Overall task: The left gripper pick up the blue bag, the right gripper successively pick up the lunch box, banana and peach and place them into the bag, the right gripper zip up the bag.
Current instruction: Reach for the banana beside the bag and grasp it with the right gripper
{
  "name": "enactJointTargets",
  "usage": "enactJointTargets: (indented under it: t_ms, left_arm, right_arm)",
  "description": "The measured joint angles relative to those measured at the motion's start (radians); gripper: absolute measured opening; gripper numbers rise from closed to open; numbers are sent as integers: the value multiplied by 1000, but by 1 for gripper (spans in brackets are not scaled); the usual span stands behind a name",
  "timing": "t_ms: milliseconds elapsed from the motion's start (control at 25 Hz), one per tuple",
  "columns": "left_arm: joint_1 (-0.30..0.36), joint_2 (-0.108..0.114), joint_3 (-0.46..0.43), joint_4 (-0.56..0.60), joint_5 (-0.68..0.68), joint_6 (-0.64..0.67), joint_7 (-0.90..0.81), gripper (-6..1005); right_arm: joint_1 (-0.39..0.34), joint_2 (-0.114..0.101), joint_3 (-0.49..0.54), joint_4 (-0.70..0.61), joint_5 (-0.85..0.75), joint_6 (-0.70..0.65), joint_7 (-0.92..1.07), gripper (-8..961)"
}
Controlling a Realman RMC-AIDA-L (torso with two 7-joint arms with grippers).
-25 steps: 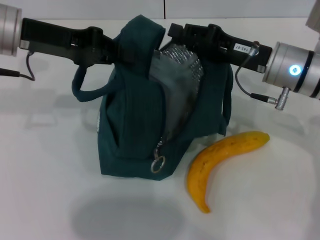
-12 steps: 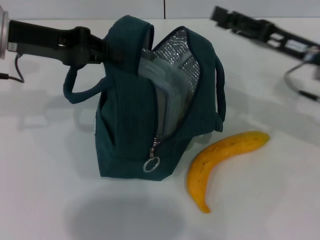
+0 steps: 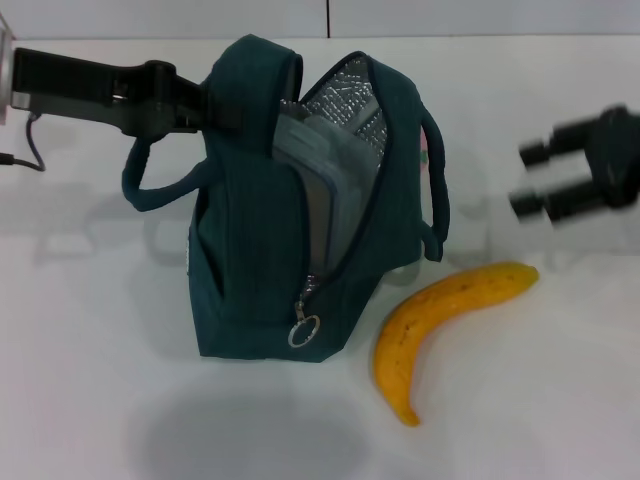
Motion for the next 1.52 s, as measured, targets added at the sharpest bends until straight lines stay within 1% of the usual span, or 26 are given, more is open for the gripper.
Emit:
enactJointTargets:
  t_ms: [40,120,160,240,320,360,480,520,640,680,800,840,920,1160,1520]
  left_arm:
    - [0,-1,1,0,0,0,1,38]
    - [1,-4,3,0,0,0,5,38]
    - [1,-5,3,0,0,1,9,38]
    - [2,-6,4,-2,0,2,14,38]
    - [3,-6,5,-3,0,2,18,38]
    - [3,-6,5,-4,0,3,20,38]
    - [2,-6,6,-5,0,5,23,38]
    - [1,-6,6,-5,0,5,20,38]
    - [-1,-7,6,-6,0,6,18,38]
    - [-1,-7,6,-7,0,6,18,38]
    - [-1,-7,6,-7,0,6,17,38]
    - [-2,-7,6,-7,0,6,17,38]
    - [-4,-7,6,-8,0,6,16,38]
    - [-7,-9,7,-8,0,6,15,38]
    - [-13,-16,9,-7,0,7,16,38]
  right_arm:
    - [20,4,2,-14,-61,-30,-1,731]
    - [76,24,-2,-41,-200,-100,-20,732]
    - [93,32,-4,-47,-232,-117,-27,733]
    - [132,71,-5,-82,-349,-150,-53,736]
    - [154,111,-7,-119,-441,-159,-71,739]
    - [166,137,-8,-143,-501,-161,-88,740]
    - [185,179,-26,-169,-590,-159,-124,740]
    - [190,187,-49,-173,-607,-152,-133,740]
    - [196,191,-127,-173,-617,-113,-143,740]
    - [193,192,-181,-172,-618,-72,-148,740]
    - [186,192,-249,-164,-618,-17,-158,741]
    - [186,192,-249,-164,-618,-17,-158,741]
    - [184,195,-303,-139,-618,38,-170,741]
    - [184,200,-368,-102,-618,120,-176,740]
    - [195,205,-397,-29,-598,188,-177,729]
